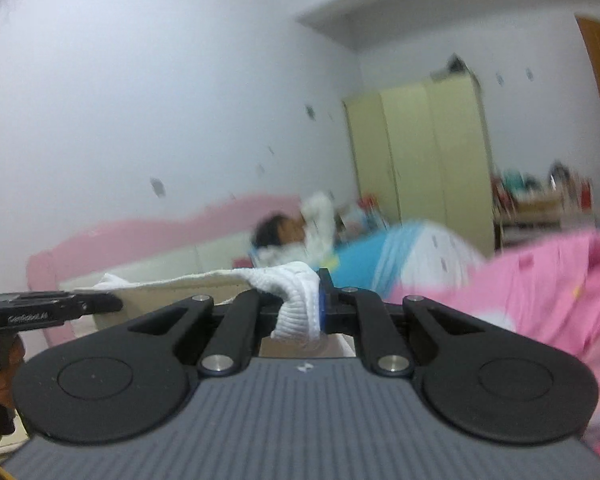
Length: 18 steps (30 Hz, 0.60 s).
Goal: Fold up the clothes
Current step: 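Lift the sweatshirt high with both grippers and shake it out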
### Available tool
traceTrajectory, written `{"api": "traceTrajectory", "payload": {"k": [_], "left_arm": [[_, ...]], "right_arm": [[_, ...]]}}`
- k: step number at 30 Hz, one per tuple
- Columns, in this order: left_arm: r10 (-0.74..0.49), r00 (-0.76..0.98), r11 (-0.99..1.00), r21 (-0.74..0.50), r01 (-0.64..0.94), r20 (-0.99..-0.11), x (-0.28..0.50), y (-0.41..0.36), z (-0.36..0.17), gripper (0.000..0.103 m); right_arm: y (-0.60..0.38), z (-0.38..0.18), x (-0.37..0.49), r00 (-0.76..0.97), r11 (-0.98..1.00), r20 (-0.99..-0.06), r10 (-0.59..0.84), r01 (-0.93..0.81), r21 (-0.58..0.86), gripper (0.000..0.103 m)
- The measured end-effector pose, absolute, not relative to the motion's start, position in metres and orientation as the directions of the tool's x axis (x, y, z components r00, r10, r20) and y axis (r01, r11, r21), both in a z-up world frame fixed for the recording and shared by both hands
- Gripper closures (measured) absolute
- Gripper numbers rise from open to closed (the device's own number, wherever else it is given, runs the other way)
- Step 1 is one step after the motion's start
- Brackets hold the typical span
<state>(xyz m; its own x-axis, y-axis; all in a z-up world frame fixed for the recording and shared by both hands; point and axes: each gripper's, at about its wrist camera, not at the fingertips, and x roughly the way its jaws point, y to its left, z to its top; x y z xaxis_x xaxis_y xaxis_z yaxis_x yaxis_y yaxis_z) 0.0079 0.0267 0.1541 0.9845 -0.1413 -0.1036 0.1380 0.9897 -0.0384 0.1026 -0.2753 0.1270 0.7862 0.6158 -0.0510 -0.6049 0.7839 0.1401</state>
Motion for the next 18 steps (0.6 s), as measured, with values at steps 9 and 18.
{"api": "traceTrajectory", "payload": {"k": [9, 18], "left_arm": [[-0.164, 0.986, 0.986, 0.038, 0.163, 0.039, -0.064, -0.003, 0.239, 0.093], [-0.154, 0.988, 0.987, 0.048, 0.155, -0.029, -0.086, -0.016, 0.241, 0.093]], "right_arm": [[-0.314, 0.195, 0.03, 0.746, 0.739, 0.126, 0.654, -0.666, 0.105, 0.096], [-0.34, 0.185, -0.009, 0.706, 0.683, 0.143, 0.693, -0.707, 0.182, 0.096]]}}
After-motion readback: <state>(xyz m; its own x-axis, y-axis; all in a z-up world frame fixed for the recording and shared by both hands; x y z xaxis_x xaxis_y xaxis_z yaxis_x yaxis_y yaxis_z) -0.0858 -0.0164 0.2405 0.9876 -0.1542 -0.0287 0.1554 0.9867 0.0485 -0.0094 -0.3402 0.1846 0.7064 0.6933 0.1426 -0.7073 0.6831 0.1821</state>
